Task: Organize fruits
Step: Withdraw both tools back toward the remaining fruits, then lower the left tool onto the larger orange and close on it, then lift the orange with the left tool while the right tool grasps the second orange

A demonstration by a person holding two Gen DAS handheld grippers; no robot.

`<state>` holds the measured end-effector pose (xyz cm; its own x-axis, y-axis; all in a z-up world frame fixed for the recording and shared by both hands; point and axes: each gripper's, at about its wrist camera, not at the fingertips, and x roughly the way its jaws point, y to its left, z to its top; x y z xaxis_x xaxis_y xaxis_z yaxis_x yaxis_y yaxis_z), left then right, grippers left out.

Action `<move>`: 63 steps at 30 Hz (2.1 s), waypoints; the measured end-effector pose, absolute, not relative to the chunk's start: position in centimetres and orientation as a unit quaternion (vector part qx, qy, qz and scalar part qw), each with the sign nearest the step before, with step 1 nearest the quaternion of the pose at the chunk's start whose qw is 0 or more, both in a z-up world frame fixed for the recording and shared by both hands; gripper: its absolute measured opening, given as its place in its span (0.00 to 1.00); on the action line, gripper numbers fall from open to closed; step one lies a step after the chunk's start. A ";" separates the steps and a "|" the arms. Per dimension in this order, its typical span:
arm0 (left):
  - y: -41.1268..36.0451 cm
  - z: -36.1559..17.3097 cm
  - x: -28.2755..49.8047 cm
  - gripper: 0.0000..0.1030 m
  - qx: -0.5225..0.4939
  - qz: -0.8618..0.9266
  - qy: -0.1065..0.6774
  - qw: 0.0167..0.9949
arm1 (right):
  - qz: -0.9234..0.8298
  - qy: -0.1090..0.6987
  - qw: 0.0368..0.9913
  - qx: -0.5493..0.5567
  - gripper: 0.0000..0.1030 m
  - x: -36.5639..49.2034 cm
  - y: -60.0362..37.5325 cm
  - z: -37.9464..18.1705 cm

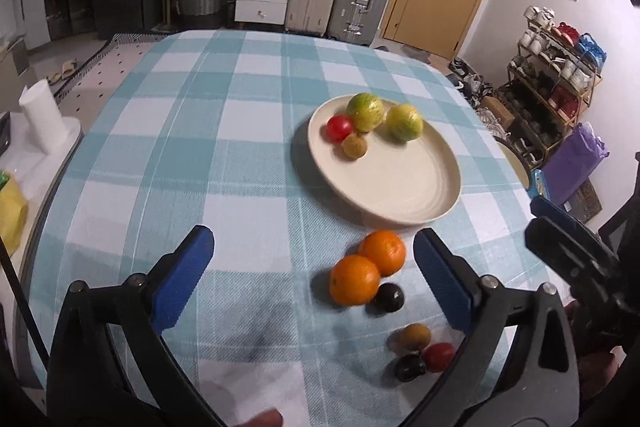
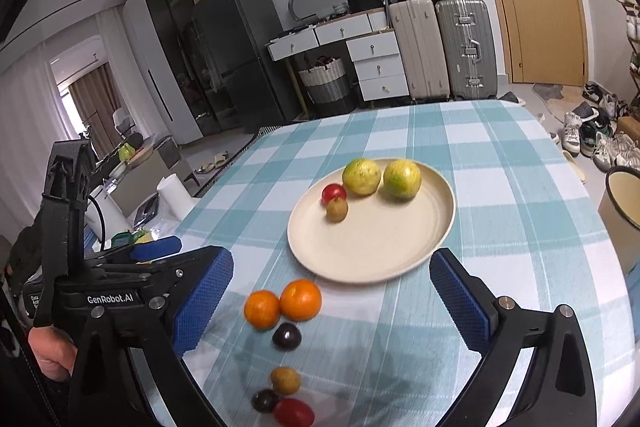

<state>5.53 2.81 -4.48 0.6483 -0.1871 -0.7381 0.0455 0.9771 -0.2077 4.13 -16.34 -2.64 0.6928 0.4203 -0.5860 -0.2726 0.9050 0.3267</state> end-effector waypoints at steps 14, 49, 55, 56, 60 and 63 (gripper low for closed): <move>2.2 -8.9 5.9 0.99 -0.098 -0.102 0.470 0.871 | 0.190 0.369 0.902 0.120 0.98 3.7 -16.7 -4.7; 1.5 -11.5 8.0 0.32 -0.114 -0.197 0.498 0.837 | 0.191 0.414 0.880 0.130 0.98 5.4 -16.3 -7.9; 2.9 -11.3 7.6 0.32 -0.119 -0.187 0.493 0.841 | 0.200 0.419 0.876 0.132 0.98 5.5 -16.1 -8.1; 3.3 -11.2 7.6 0.32 -0.123 -0.184 0.491 0.843 | 0.202 0.420 0.875 0.133 0.98 5.6 -16.1 -8.1; 5.2 -10.9 7.6 0.32 -0.140 -0.170 0.483 0.847 | 0.203 0.423 0.873 0.132 0.98 5.6 -15.8 -8.3; 6.2 -10.5 7.5 0.32 -0.138 -0.161 0.476 0.853 | 0.206 0.425 0.872 0.130 0.98 5.5 -15.5 -8.3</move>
